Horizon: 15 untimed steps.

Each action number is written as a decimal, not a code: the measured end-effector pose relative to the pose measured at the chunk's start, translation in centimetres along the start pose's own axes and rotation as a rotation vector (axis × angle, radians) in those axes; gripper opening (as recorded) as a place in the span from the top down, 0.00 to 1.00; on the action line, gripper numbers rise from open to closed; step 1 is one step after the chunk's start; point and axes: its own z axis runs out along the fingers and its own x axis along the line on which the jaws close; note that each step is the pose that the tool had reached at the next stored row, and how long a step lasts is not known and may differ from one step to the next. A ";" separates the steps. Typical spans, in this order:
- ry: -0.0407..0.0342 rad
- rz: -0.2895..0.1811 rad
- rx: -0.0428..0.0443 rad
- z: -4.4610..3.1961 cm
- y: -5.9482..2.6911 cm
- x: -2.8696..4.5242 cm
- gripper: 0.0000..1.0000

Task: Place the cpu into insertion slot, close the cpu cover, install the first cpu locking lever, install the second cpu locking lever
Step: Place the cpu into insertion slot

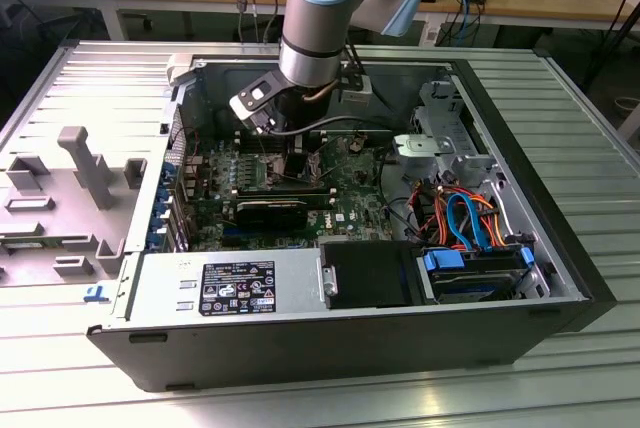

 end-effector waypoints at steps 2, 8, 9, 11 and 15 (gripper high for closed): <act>0.0020 0.000 0.0003 -0.01 0.03 -0.11 0.47; 0.0033 0.000 0.0003 -0.02 0.12 -0.07 0.47; 0.0034 0.000 0.0003 -0.02 0.12 -0.06 0.47; 0.0035 -0.001 0.0002 -0.01 0.12 -0.01 0.47; 0.0033 -0.001 0.0002 -0.01 0.11 -0.01 0.47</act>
